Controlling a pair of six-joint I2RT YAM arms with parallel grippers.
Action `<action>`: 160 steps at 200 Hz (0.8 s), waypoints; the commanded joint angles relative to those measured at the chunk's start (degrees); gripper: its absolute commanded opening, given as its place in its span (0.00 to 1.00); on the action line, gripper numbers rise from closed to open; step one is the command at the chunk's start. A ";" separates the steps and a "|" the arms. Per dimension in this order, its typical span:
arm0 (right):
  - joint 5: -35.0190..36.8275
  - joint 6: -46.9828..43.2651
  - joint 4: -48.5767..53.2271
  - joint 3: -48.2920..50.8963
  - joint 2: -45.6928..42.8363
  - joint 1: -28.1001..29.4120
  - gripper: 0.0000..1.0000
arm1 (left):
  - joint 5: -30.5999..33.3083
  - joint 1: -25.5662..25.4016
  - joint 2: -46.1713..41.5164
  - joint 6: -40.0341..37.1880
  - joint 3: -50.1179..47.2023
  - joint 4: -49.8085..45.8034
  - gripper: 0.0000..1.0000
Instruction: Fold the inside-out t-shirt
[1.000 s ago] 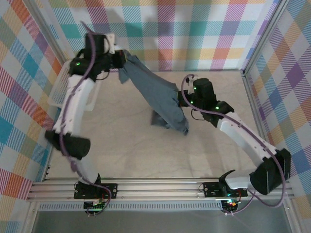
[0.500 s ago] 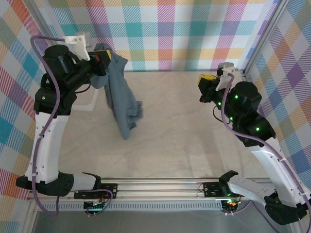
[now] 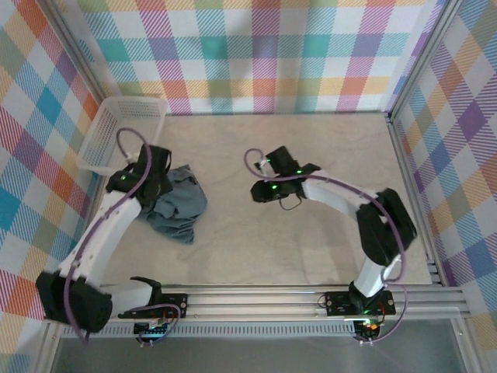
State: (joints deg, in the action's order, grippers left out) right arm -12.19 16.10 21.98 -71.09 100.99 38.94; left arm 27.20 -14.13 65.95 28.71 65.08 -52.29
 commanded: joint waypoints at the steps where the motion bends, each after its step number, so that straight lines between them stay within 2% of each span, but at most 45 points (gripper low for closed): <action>1: -5.21 1.70 -4.45 -8.49 5.70 3.77 0.36 | 17.55 0.02 -13.53 9.29 -1.98 -5.55 0.00; 16: -5.60 4.31 -7.50 -12.26 10.78 4.57 0.38 | 21.63 -0.02 -19.45 12.52 -3.48 -7.57 0.00; 41: -7.50 6.58 -8.96 -21.15 19.26 5.13 0.43 | 24.53 -0.02 -26.91 14.68 -5.32 -8.70 0.00; 54: -8.45 6.34 -9.85 -25.48 23.03 6.00 0.51 | 25.18 -0.02 -28.77 14.51 -6.12 -8.81 0.00; 77: -9.04 5.66 -7.76 -34.80 29.95 7.63 0.72 | 25.36 -0.03 -28.97 14.85 -6.84 -10.12 0.00; 97: -11.01 6.36 -7.67 -40.17 34.81 8.58 0.79 | 25.86 -0.02 -28.82 15.88 -7.47 -10.78 0.00; 123: -8.42 8.13 -4.28 -48.97 41.62 9.27 0.80 | 26.63 -0.02 -29.38 16.29 -8.29 -10.48 0.00; 135: -7.19 8.95 -1.59 -54.09 45.00 9.40 0.77 | 26.73 -0.02 -29.55 16.19 -8.48 -10.16 0.00; 147: -7.55 10.36 0.52 -58.27 47.81 9.49 0.68 | 26.73 -0.02 -29.47 15.95 -8.55 -9.99 0.00; 160: -8.91 11.70 1.85 -61.12 50.08 9.49 0.53 | 26.85 -0.02 -29.35 15.39 -8.35 -9.85 0.00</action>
State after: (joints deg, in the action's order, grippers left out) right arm -20.03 24.25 18.44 -125.56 146.80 48.53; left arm 51.18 -14.13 36.99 43.97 57.10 -61.84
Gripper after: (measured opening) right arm 0.657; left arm 0.058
